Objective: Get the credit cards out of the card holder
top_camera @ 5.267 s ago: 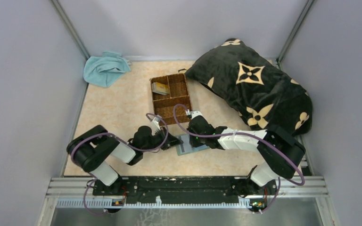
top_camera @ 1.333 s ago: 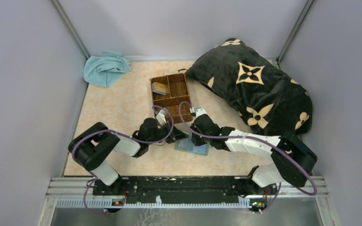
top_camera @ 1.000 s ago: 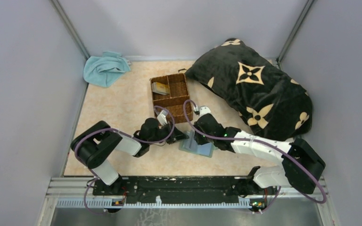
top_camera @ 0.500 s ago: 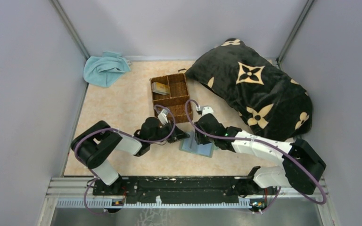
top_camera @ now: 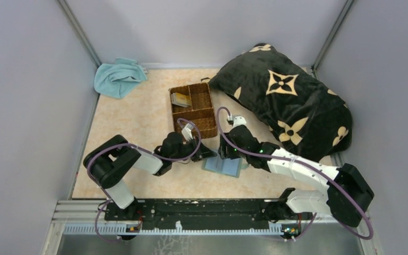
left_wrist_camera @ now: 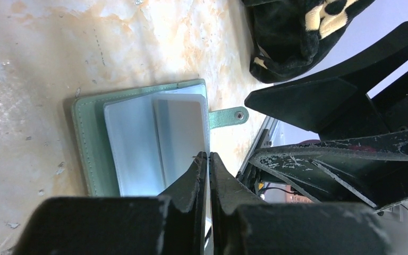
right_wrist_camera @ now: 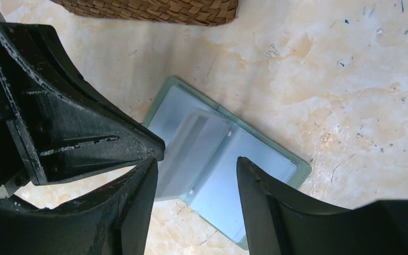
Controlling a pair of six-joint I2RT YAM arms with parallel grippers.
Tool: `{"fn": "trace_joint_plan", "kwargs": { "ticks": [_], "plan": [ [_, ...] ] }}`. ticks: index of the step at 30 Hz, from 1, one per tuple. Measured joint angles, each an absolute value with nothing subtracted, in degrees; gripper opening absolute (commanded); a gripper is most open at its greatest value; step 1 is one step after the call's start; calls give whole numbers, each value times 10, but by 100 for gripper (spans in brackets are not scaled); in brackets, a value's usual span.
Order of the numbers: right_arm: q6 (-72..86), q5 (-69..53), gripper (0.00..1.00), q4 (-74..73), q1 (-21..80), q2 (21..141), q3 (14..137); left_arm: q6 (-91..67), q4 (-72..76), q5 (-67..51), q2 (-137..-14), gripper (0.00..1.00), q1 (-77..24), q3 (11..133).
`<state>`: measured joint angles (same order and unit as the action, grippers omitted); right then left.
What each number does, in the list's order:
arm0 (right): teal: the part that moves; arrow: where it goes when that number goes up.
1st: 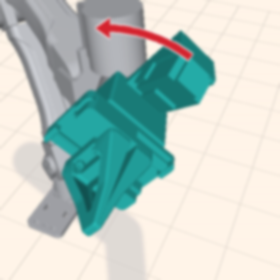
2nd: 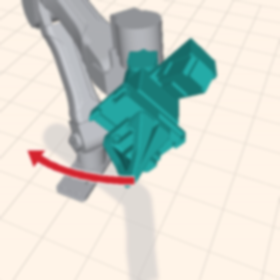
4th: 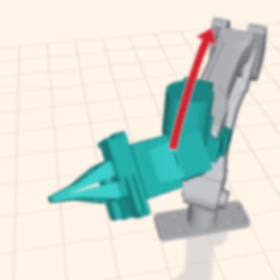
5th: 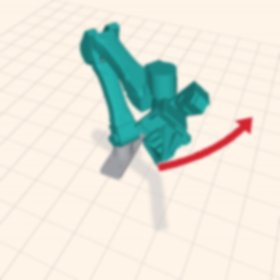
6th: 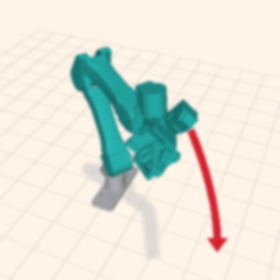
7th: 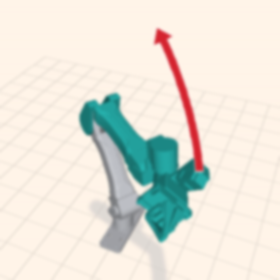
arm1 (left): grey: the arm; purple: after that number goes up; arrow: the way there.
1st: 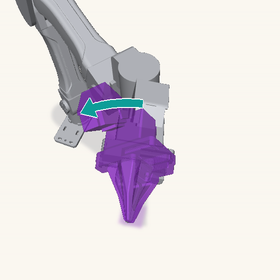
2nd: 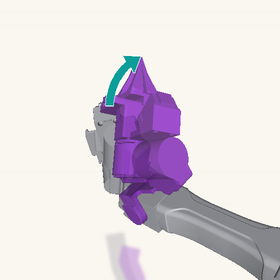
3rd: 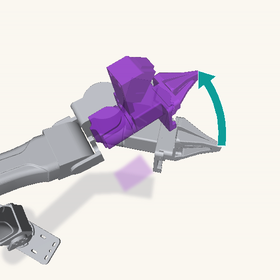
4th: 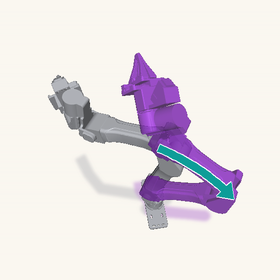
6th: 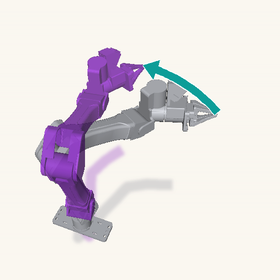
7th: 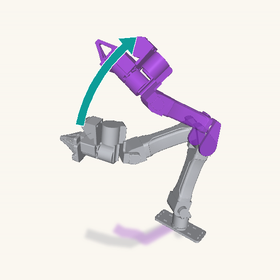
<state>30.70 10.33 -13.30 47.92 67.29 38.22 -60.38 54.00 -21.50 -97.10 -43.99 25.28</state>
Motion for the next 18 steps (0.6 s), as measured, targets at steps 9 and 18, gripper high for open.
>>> {"fn": "trace_joint_plan", "kwargs": {
  "ticks": [9, 18],
  "plan": [
    [313, 85, 59, -126, 467, 680, 381, -604, 540, -215, -977, 9, -446, 256],
    [313, 67, 59, -114, 467, 731, 382, -604, 535, -213, -982, 9, -449, 256]
  ]
}}
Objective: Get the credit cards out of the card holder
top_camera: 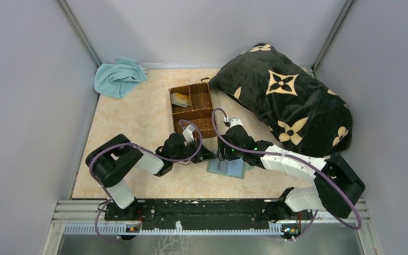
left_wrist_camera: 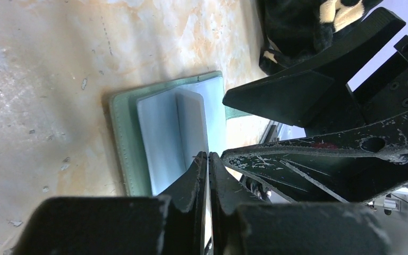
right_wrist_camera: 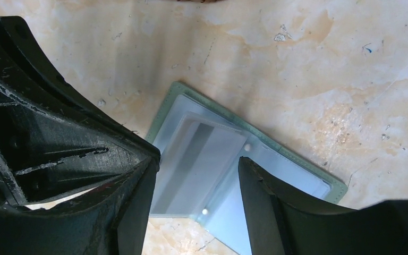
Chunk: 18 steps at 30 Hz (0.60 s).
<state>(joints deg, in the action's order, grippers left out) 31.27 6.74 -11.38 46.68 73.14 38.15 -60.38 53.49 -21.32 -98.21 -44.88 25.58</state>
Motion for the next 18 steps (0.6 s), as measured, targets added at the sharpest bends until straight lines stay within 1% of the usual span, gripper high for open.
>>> {"fn": "trace_joint_plan", "kwargs": {
  "ticks": [10, 18],
  "plan": [
    [313, 63, 59, -110, 467, 740, 382, -604, 532, -212, -988, 9, -449, 256],
    [322, 69, 61, -116, 458, 723, 382, -606, 540, -217, -990, 9, -451, 262]
  ]
}}
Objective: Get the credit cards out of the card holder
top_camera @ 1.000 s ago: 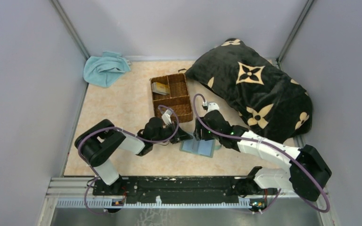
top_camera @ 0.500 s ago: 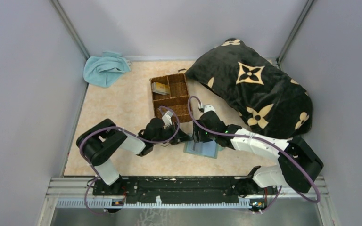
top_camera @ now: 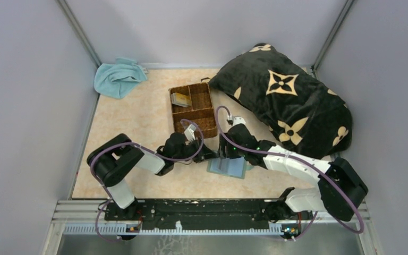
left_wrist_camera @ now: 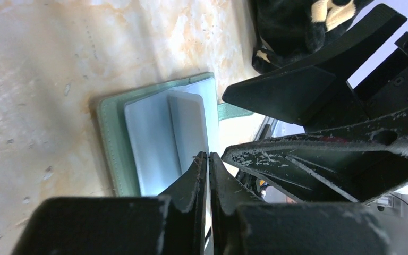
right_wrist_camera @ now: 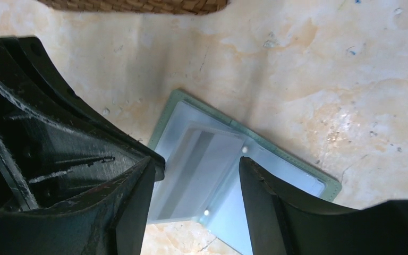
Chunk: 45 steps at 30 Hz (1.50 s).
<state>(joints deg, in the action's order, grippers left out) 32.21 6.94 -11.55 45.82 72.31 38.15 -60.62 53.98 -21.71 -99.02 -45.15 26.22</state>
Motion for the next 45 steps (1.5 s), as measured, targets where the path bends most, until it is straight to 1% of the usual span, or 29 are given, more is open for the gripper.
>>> {"fn": "trace_joint_plan", "kwargs": {
  "ticks": [9, 16, 20, 22, 24, 26, 29, 31, 37, 45],
  "plan": [
    [346, 82, 63, -123, 422, 656, 374, -606, 537, -217, -990, 9, -467, 278],
    [346, 72, 63, -130, 418, 657, 365, -606, 536, -217, -995, 9, -478, 295],
    [345, 58, 59, -133, 418, 665, 360, -606, 536, -217, -1001, 9, -482, 303],
    [345, 55, 54, -132, 418, 665, 358, -606, 536, -218, -1005, 9, -484, 303],
    [345, 48, 48, -130, 418, 665, 353, -606, 536, -218, -1010, 9, -486, 303],
    [346, 45, 39, -131, 418, 665, 347, -606, 537, -219, -1014, 9, -487, 304],
    [348, 42, 29, -131, 418, 665, 336, -606, 540, -220, -1021, 9, -490, 308],
    [351, 42, 25, -130, 418, 661, 329, -606, 541, -221, -1027, 9, -493, 310],
    [354, 46, 19, -133, 418, 636, 312, -607, 541, -222, -1034, 9, -497, 310],
    [357, 47, 4, -138, 418, 635, 307, -606, 549, -222, -1034, 9, -498, 310]
  ]
}}
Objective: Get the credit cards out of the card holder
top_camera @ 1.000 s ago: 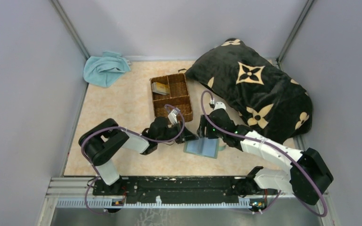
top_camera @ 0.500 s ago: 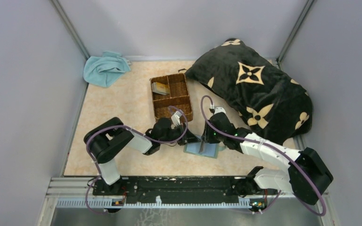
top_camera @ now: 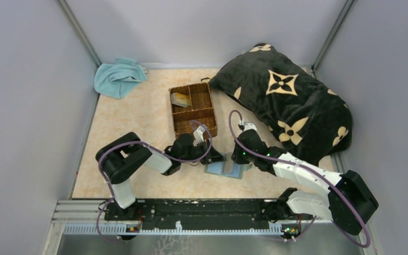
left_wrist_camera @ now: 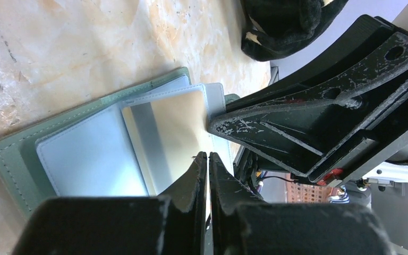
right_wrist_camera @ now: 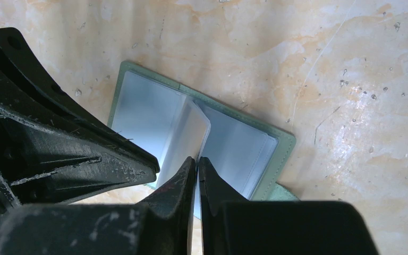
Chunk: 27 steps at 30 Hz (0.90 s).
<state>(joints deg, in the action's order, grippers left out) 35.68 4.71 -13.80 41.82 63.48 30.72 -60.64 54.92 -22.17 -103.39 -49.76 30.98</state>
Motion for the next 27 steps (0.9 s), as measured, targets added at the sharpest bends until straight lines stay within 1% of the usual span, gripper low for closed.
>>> {"fn": "trace_joint_plan", "kwargs": {
  "ticks": [3, 4, 5, 6, 7, 8, 9, 11, 17, 20, 23, 26, 27],
  "plan": [
    [357, 48, 3, -138, 418, 635, 307, -606, 550, -221, -1032, 9, -498, 306],
    [357, 48, 4, -138, 418, 635, 307, -604, 549, -220, -1031, 9, -498, 303],
    [357, 48, 9, -138, 418, 635, 307, -602, 548, -218, -1028, 9, -498, 300],
    [357, 49, 25, -139, 418, 635, 307, -599, 544, -215, -1025, 9, -498, 297],
    [357, 51, 37, -141, 418, 635, 307, -595, 536, -211, -1020, 9, -498, 294],
    [361, 54, 45, -143, 418, 635, 307, -591, 531, -208, -1016, 9, -498, 292],
    [359, 60, 49, -147, 418, 635, 307, -586, 521, -204, -1009, 9, -498, 291],
    [363, 69, 50, -151, 418, 635, 307, -576, 505, -197, -997, 9, -498, 291],
    [369, 92, 31, -164, 418, 610, 292, -557, 483, -186, -985, 9, -498, 291],
    [371, 93, 25, -160, 418, 608, 292, -556, 480, -187, -987, 9, -498, 291],
    [371, 89, 25, -155, 418, 615, 292, -556, 480, -187, -994, 9, -498, 291],
    [371, 78, 39, -145, 418, 633, 292, -556, 480, -187, -997, 9, -498, 291],
    [372, 73, 41, -141, 418, 639, 292, -556, 481, -187, -997, 9, -498, 291]
  ]
}}
